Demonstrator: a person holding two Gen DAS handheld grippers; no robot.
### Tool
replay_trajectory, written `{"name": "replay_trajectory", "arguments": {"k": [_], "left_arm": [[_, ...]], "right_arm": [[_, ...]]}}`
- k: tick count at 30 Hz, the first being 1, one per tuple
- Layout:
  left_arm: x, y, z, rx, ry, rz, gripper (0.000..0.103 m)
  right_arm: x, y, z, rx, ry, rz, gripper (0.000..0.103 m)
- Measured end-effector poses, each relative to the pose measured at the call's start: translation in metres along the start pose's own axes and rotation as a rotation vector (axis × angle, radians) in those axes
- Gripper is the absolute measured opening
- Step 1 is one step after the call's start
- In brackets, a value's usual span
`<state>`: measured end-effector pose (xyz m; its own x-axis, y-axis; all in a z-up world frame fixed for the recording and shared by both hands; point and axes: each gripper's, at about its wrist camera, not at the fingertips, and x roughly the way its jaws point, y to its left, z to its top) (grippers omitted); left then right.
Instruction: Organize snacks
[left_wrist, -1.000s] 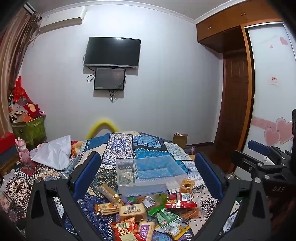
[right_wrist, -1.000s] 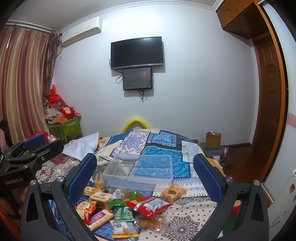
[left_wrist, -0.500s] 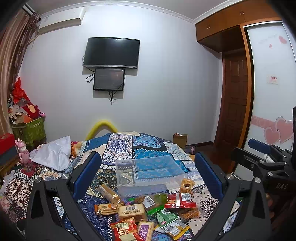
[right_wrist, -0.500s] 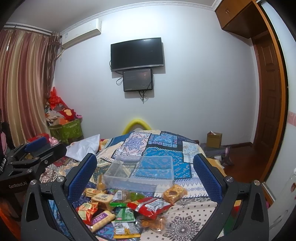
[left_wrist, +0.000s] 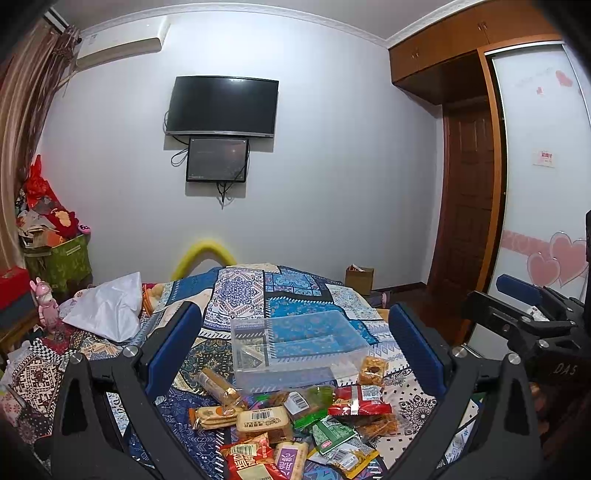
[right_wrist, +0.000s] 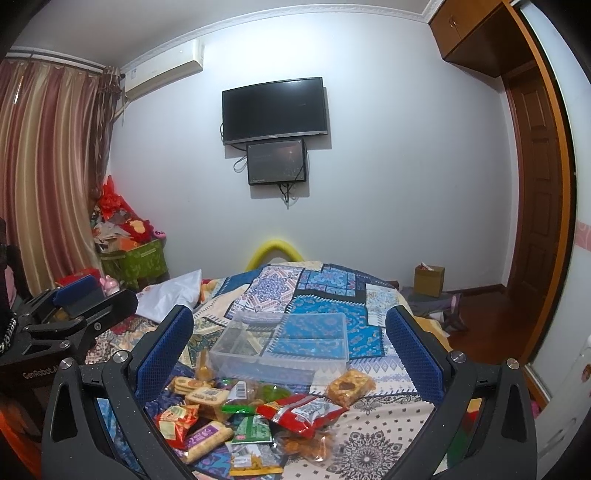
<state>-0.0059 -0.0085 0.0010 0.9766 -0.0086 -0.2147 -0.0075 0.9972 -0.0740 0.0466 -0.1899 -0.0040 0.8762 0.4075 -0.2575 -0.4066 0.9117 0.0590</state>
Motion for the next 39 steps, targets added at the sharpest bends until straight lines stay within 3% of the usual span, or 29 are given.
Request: {"name": "replay_trajectory", "arguments": {"k": [39], "left_arm": [[0.0052, -0.0006, 0.0004, -0.005, 0.015, -0.005, 0.102]], "right_arm": [[-0.0008, -0.0008, 0.0011, 0.007, 0.008, 0.013, 0.103]]}}
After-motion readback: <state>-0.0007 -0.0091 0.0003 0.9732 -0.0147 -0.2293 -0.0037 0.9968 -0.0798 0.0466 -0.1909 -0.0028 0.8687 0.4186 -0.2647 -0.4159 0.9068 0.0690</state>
